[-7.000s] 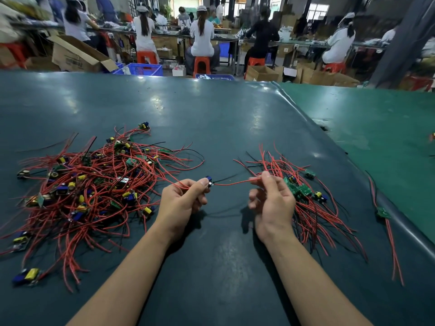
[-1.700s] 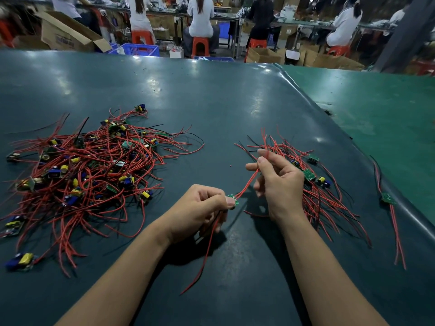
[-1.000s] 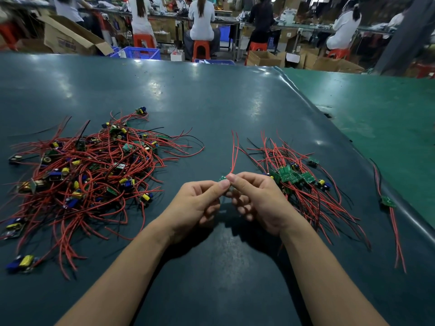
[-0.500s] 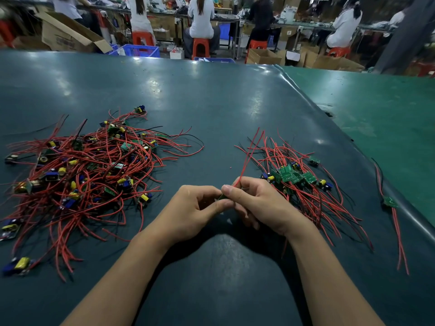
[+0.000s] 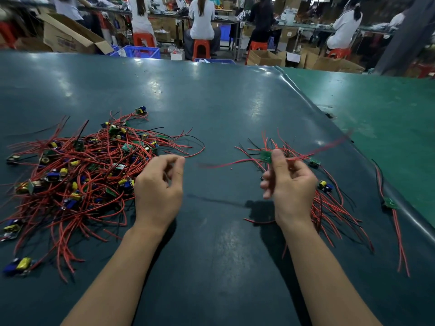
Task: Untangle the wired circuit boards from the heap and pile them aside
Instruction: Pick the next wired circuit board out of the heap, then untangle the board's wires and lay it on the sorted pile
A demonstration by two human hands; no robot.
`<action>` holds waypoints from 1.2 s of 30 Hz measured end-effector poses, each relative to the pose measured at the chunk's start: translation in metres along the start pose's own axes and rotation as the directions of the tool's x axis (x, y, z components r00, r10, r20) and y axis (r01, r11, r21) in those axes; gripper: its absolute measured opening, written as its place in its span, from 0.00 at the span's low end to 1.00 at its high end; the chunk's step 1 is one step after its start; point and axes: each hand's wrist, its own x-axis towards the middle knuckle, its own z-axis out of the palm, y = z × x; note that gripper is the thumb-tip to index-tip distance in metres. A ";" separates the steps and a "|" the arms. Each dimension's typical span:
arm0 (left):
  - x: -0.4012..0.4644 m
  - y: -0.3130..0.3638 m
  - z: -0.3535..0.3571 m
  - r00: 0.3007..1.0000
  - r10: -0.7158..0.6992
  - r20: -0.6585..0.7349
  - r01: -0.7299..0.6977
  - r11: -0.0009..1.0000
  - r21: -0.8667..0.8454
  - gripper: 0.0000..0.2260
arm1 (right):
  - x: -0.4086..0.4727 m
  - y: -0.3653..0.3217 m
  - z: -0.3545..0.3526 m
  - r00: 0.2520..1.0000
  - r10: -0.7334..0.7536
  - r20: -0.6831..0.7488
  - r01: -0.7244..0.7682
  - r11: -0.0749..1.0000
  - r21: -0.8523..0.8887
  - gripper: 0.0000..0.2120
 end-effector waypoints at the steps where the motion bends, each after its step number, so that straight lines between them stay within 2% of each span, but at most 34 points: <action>1: 0.001 -0.001 -0.001 0.999 -0.023 -0.044 0.023 1.000 -0.002 0.07 | 0.001 0.000 0.000 0.994 0.012 -0.108 -0.003 0.997 0.079 0.11; 3: 0.000 -0.001 0.000 0.998 -0.032 -0.053 0.032 0.999 0.001 0.06 | 0.002 0.000 0.000 0.960 0.136 -0.245 -0.067 0.961 0.270 0.07; 6: -0.005 0.001 0.005 0.999 -0.005 0.041 0.005 1.000 0.006 0.06 | 0.000 0.003 0.001 0.894 0.354 -0.273 -0.205 0.867 0.455 0.05; 11: -0.008 -0.001 0.010 0.992 -0.014 0.126 0.014 1.000 -0.003 0.02 | 0.001 0.002 0.001 0.879 0.384 -0.282 -0.199 0.834 0.516 0.06; 15: -0.008 0.002 0.010 0.989 0.031 0.142 -0.042 0.997 0.072 0.04 | -0.001 0.000 0.003 0.908 0.375 -0.184 -0.269 0.863 0.428 0.12; 17: -0.006 0.004 0.008 0.987 0.122 0.101 -0.141 0.968 0.207 0.05 | -0.003 0.001 0.006 0.937 0.318 -0.144 -0.260 0.912 0.317 0.13; 19: -0.001 0.001 0.006 0.988 0.148 0.043 -0.153 0.899 0.411 0.07 | -0.006 0.003 0.010 0.964 0.249 -0.094 -0.224 0.949 0.224 0.13; 20: 0.002 -0.002 0.004 0.995 0.098 0.022 -0.096 0.854 0.511 0.10 | -0.008 0.004 0.011 0.972 0.225 -0.060 -0.211 0.960 0.185 0.14; 22: 0.006 -0.008 -0.001 0.995 -0.092 0.035 0.046 0.756 0.652 0.19 | -0.011 0.005 0.013 0.979 0.202 0.000 -0.200 0.970 0.140 0.14; 24: 0.007 -0.013 -0.003 0.969 -0.232 0.086 0.091 0.658 0.748 0.22 | -0.013 0.006 0.012 0.979 0.201 0.035 -0.204 0.973 0.113 0.14; 26: 0.006 -0.016 -0.003 0.964 -0.245 0.102 0.073 0.611 0.788 0.20 | -0.013 0.006 0.012 0.975 0.214 0.055 -0.218 0.972 0.088 0.14; 31: 0.013 -0.015 -0.002 0.962 -0.273 -0.018 0.203 0.669 0.715 0.21 | -0.014 0.007 0.011 0.969 0.237 0.072 -0.240 0.970 0.031 0.14; 36: 0.018 -0.019 -0.005 0.956 -0.292 -0.040 0.230 0.656 0.719 0.18 | -0.014 0.008 0.011 0.964 0.245 0.101 -0.246 0.969 0.003 0.14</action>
